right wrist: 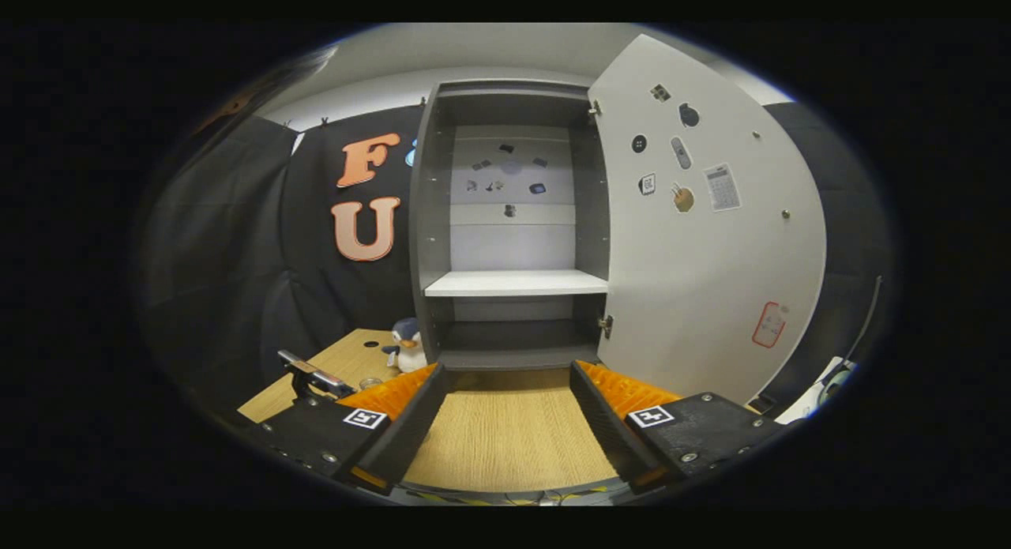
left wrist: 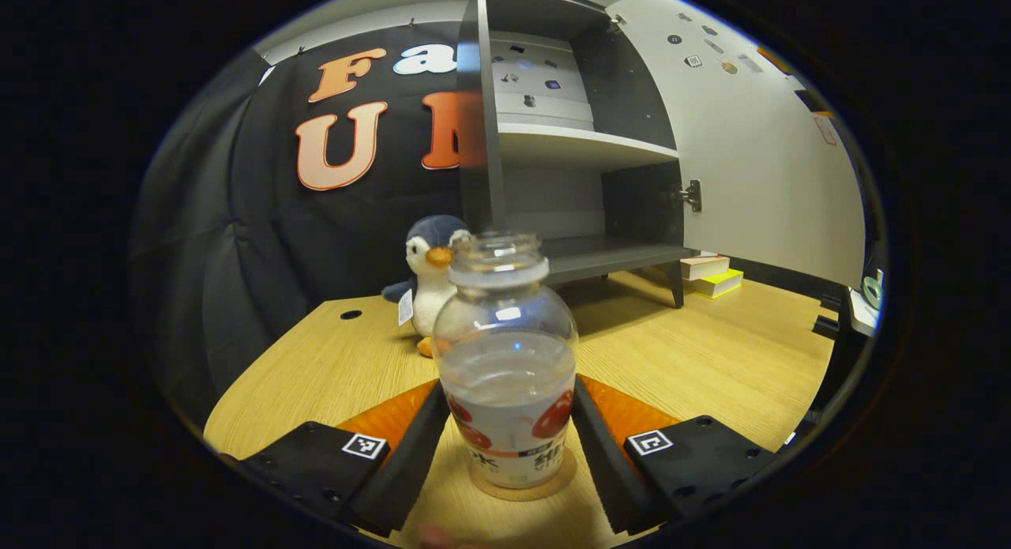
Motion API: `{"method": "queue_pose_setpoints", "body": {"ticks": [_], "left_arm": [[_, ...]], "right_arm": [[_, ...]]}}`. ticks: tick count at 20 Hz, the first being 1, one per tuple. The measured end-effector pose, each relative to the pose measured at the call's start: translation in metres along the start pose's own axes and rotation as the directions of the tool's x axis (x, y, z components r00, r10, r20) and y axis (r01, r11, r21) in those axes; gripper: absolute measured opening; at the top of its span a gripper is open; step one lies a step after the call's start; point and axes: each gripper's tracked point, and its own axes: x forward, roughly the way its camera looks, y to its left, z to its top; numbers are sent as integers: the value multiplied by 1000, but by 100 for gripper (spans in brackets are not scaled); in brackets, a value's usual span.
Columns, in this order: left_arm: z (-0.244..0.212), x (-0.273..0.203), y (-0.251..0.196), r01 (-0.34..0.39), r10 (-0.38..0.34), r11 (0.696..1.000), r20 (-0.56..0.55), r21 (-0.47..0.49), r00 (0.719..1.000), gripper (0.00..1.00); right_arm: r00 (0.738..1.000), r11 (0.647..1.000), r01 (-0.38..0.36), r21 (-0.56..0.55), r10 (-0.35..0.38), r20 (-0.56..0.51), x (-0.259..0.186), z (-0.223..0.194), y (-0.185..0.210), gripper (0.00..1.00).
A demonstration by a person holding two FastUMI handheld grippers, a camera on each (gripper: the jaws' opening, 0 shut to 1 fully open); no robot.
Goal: Open the cabinet door with the right hand, grasp the bottle in the cabinet with the left hand and place it on the coaster, then close the cabinet door with the right hand.
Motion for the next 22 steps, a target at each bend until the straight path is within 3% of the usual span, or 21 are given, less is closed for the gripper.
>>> {"method": "queue_pose_setpoints", "body": {"ticks": [9, 14, 22], "left_arm": [[101, 1, 5, 61, -62, 998, 158, 10, 986, 96], [137, -15, 13, 77, -69, 996, 152, -44, 986, 96], [226, -46, 23, 5, 11, 997, 222, -71, 975, 96]], "right_arm": [[995, 997, 81, -7, -81, 67, -26, 39, 5, 95], [989, 993, 117, 19, -118, 88, -38, 54, 4, 95], [970, 977, 211, -27, -206, 132, -57, 82, -73, 95]]}}
